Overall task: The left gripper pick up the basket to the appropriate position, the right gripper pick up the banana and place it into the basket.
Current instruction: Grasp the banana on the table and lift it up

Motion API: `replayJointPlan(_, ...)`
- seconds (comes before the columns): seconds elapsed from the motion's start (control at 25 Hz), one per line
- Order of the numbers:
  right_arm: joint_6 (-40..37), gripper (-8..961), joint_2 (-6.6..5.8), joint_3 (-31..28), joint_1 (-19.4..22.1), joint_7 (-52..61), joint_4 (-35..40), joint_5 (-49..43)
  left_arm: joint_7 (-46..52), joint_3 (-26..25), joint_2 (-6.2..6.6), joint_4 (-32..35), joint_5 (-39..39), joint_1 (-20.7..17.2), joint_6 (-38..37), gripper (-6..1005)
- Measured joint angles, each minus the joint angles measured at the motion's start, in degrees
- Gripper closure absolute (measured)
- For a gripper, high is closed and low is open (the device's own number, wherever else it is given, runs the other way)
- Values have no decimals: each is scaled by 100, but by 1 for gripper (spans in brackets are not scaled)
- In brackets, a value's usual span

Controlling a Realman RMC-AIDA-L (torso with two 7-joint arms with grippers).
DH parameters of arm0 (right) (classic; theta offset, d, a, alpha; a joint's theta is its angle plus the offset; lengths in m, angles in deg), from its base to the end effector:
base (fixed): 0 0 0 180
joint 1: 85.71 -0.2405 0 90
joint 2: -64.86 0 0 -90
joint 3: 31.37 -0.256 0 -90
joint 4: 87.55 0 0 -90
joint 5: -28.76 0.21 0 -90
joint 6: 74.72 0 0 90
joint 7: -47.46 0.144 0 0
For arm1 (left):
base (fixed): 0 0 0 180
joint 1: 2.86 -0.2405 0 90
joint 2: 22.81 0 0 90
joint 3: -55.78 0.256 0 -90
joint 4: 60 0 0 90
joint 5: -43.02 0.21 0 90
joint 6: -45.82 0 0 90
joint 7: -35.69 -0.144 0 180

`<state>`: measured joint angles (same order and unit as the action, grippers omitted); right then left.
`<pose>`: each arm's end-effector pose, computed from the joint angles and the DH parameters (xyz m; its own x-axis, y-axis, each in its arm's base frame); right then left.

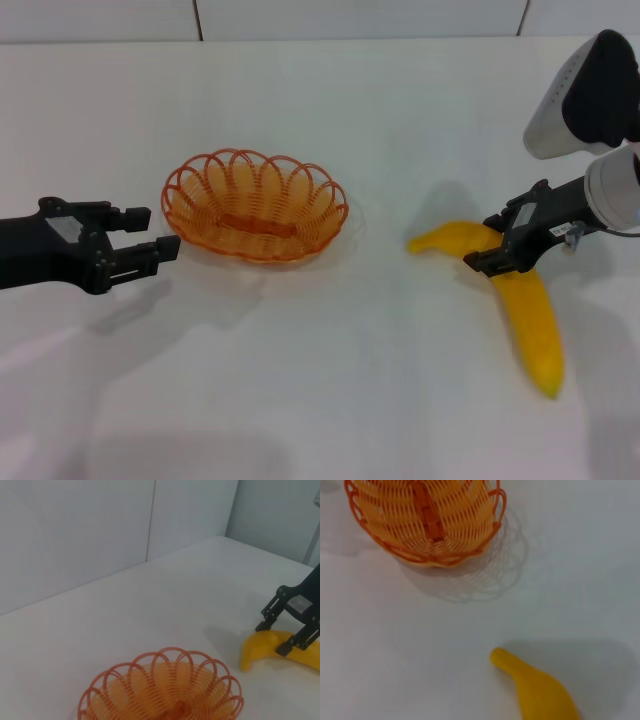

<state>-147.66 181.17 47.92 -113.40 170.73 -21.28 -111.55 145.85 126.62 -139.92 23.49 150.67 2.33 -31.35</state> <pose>0.2470 0.3570 -0.0070 0.8514 -0.4932 0.1787 -0.3901 -0.8231 -0.4127 -0.2424 0.2896 0.0484 0.8438 0.4085 0.3481 0.5204 -0.7814 -0.3444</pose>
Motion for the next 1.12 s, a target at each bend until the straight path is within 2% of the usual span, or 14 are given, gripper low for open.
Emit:
replayJointPlan(0.28,-16,368,-3,-22,-8,12,1,-5,2,0,4,0,-9,0,-7,476)
replayJointPlan(0.48,-13,464,4,-26,-17,13,125,32,3,0,5,0,-17,-5,-9,476)
replayJointPlan(0.88,137,464,10,42,-247,-125,326,256,-8,11,-4,34,-24,-14,-8,476)
replayJointPlan(1.12,124,464,8,379,-457,-150,483,417,3,99,1,34,-26,-2,3,476)
